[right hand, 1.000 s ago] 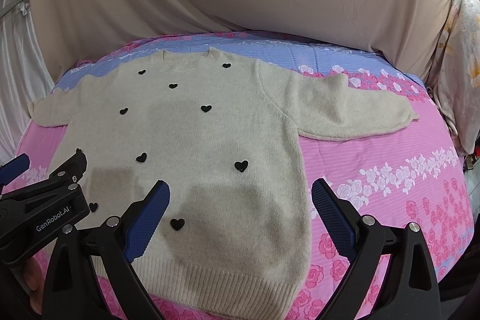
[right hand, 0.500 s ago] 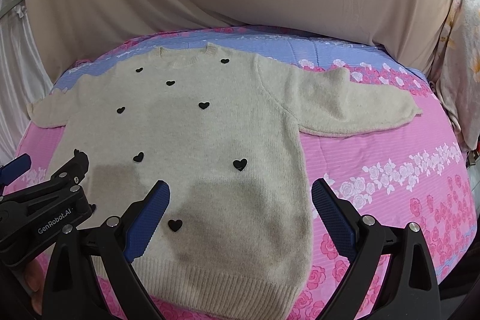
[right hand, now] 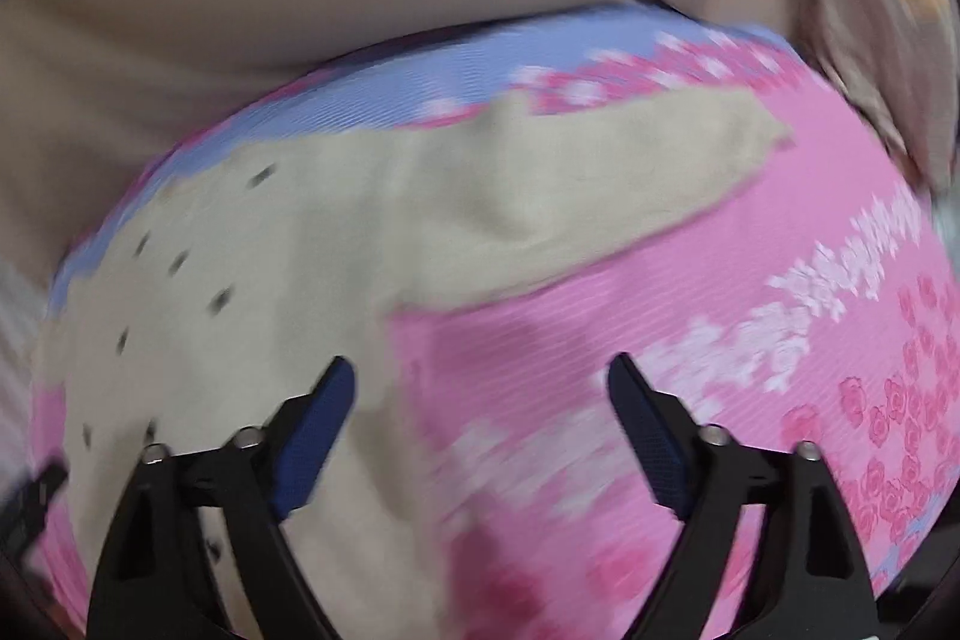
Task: Fold small clothes
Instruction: 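Grasp the sleeve cuff nearest the right tool with the right tool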
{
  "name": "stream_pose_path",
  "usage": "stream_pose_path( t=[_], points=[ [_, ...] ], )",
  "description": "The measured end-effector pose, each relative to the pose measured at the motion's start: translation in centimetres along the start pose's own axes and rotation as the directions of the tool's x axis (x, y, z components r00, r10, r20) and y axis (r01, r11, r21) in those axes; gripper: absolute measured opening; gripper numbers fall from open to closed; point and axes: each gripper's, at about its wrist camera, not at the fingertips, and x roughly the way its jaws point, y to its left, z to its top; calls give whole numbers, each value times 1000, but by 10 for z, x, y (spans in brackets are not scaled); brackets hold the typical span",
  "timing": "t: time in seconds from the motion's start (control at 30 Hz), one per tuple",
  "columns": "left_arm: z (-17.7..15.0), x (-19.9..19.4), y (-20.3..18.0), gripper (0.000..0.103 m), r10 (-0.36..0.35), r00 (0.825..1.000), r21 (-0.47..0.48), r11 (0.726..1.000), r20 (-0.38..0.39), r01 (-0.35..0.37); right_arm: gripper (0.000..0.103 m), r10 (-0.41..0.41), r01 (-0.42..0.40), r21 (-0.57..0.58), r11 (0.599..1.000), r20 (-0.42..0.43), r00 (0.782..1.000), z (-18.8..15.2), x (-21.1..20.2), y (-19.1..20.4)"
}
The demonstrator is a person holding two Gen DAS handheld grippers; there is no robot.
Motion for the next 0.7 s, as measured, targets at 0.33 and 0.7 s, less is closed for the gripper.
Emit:
stream_pose_path(
  t=[0.33, 0.7],
  points=[
    [-7, -10, -33, 98, 70, 997, -14, 997, -16, -70, 73, -109, 117, 254, 960, -46, 993, 128, 99, -154],
    [11, -11, -28, 98, 144, 990, -41, 989, -3, -144, 13, 82, -115, 346, 931, 107, 991, 154, 102, -168]
  ],
)
